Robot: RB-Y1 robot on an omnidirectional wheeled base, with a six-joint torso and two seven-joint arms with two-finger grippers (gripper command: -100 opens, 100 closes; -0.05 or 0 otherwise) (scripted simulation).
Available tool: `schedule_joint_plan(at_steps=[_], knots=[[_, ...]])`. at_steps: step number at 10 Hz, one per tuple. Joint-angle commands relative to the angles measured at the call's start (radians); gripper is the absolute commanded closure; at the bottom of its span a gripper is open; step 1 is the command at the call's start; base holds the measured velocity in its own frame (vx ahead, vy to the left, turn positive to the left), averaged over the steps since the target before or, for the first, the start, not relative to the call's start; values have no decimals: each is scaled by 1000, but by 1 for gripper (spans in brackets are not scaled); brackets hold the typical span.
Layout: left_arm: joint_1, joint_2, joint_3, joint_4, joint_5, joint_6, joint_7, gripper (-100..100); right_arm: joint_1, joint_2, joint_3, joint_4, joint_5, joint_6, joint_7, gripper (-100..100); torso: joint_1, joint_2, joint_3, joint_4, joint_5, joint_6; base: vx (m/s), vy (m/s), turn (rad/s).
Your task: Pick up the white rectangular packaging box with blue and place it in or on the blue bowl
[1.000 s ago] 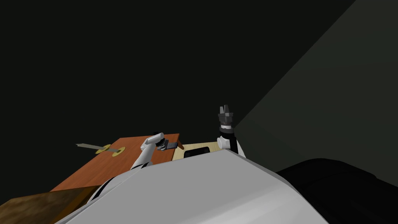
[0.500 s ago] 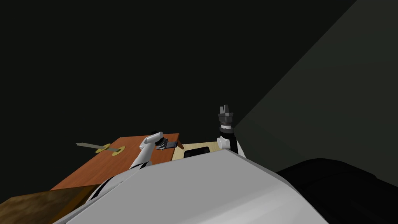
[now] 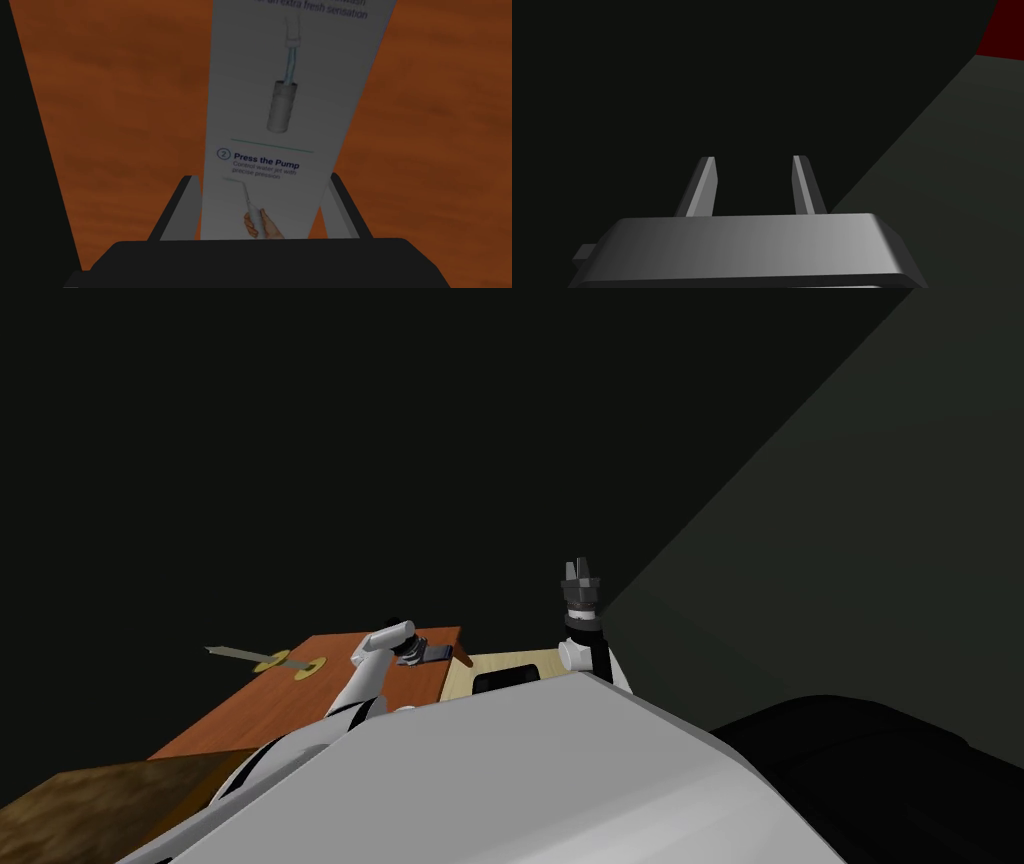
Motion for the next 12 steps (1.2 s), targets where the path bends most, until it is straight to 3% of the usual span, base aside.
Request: schedule_joint_plan(at_steps=[1,4,5,8,12], knots=[[-15,15,-4,-30,-2,12,4,100,0,0,0,0,0,0,0,0,0,0,0,0,0,0,-120,-13,21],[-59,75,-16,-89,10,50,-12,100,0,0,0,0,0,0,0,0,-1,5,4,3,-2,-1,-164,-9,28],[-59,75,-16,-89,10,50,-12,100,0,0,0,0,0,0,0,0,-1,6,5,3,-2,0,-147,-12,7],[-74,108,-18,-143,26,117,-27,100,0,0,0,0,0,0,0,0,-6,4,3,2,-2,1,-113,-45,12],[-72,118,-5,-186,38,184,-36,100,0,0,0,0,0,0,0,0,-5,1,1,1,-2,0,-82,-39,12]])
